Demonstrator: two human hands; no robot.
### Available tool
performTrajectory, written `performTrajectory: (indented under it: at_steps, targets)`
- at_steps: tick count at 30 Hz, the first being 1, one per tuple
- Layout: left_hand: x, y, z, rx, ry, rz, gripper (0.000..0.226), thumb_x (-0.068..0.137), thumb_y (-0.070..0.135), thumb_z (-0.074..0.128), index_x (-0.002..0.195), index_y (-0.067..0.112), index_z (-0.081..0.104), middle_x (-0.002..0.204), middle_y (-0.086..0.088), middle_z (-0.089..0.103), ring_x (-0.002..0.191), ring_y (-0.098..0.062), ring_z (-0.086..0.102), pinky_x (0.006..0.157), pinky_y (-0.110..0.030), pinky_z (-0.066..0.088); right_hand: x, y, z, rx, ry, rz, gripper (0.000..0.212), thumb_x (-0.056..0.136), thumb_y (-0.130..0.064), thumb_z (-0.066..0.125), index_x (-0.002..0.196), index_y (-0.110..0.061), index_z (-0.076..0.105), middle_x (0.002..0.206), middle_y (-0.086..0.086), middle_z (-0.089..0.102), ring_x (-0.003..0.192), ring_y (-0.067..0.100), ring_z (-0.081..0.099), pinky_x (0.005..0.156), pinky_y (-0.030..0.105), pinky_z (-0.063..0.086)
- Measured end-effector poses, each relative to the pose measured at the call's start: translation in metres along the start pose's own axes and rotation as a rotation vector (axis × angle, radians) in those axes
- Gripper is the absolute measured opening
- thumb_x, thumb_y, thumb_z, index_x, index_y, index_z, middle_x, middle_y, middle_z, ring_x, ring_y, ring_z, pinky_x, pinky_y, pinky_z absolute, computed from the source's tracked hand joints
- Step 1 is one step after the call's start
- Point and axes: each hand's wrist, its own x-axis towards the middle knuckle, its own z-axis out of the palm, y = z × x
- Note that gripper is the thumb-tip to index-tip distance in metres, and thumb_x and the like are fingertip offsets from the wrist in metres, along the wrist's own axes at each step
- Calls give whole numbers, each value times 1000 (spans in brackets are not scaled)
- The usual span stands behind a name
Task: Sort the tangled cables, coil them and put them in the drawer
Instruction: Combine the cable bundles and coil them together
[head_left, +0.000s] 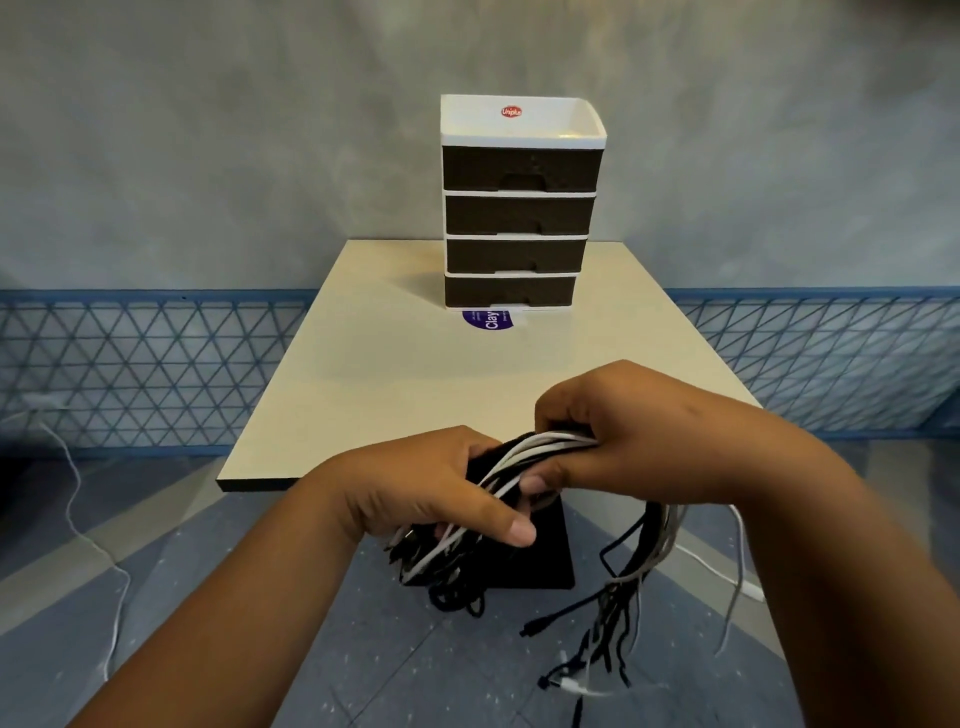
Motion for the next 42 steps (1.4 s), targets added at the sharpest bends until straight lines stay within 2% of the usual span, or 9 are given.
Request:
performTrajectory:
  at_steps: [6, 9, 15, 22, 27, 30, 33, 39, 42]
  targets:
    - [3, 4, 0, 7, 98, -39, 17, 73, 29, 70, 85, 18, 68, 76, 2, 63, 76, -15, 60, 74, -28, 45, 4, 9, -2, 78, 88, 25, 25, 76, -54, 74, 79, -31, 64, 67, -9, 61, 61, 3, 54, 51, 18, 38]
    - [5, 8, 1, -6, 125, -45, 29, 72, 29, 67, 91, 7, 65, 77, -2, 59, 75, -15, 57, 71, -27, 45, 4, 17, -7, 170, 94, 23, 26, 72, -47, 81, 85, -29, 66, 73, -9, 65, 64, 5, 57, 54, 19, 43]
    - [10, 17, -4, -33, 105, -52, 21, 72, 25, 65, 68, 5, 58, 68, -7, 59, 71, -24, 61, 73, -33, 48, 14, 35, 3, 210, 131, 68, 44, 73, -33, 85, 102, -36, 52, 101, -12, 61, 87, 11, 62, 76, 27, 56]
    - [7, 16, -11, -590, -145, 89, 23, 71, 20, 67, 57, 16, 50, 50, 2, 45, 38, -12, 49, 52, -26, 46, 14, 37, 41, 672, 163, -41, 36, 83, -12, 73, 118, -16, 65, 107, 7, 71, 101, 25, 66, 93, 46, 53]
    - [8, 17, -12, -709, -183, 192, 22, 74, 24, 75, 71, 14, 57, 57, 4, 52, 51, -10, 57, 65, -28, 53, 15, 30, 33, 637, 384, -1, 15, 84, -17, 63, 96, -23, 68, 81, 10, 68, 70, 15, 60, 69, 41, 51]
    - [2, 19, -21, -379, 84, 194, 38, 66, 17, 78, 99, 7, 63, 74, -1, 65, 84, -22, 69, 87, -38, 55, 13, 28, 20, 561, 420, 28, 13, 87, -15, 61, 87, -26, 66, 73, 8, 65, 62, 10, 55, 60, 35, 48]
    - [0, 20, -24, -183, 327, 197, 38, 68, 14, 71, 105, 9, 65, 88, -6, 70, 101, -28, 70, 82, -34, 57, 13, 29, 15, 481, 424, 72, 20, 89, -15, 60, 81, -33, 63, 63, -5, 60, 55, 2, 51, 53, 22, 42]
    - [11, 12, 6, -469, 306, 225, 14, 71, 18, 71, 73, 12, 59, 61, -3, 55, 67, -21, 67, 88, -52, 54, 15, 32, 17, 519, 459, 122, 16, 88, -15, 60, 80, -27, 65, 66, 5, 62, 55, 7, 50, 55, 26, 41]
    - [15, 15, 11, -646, 280, 303, 23, 78, 21, 65, 60, 15, 52, 52, 3, 40, 51, -12, 51, 74, -36, 57, 17, 37, 22, 750, 401, 70, 13, 89, -10, 63, 82, -20, 67, 65, 2, 58, 60, 11, 53, 60, 30, 43]
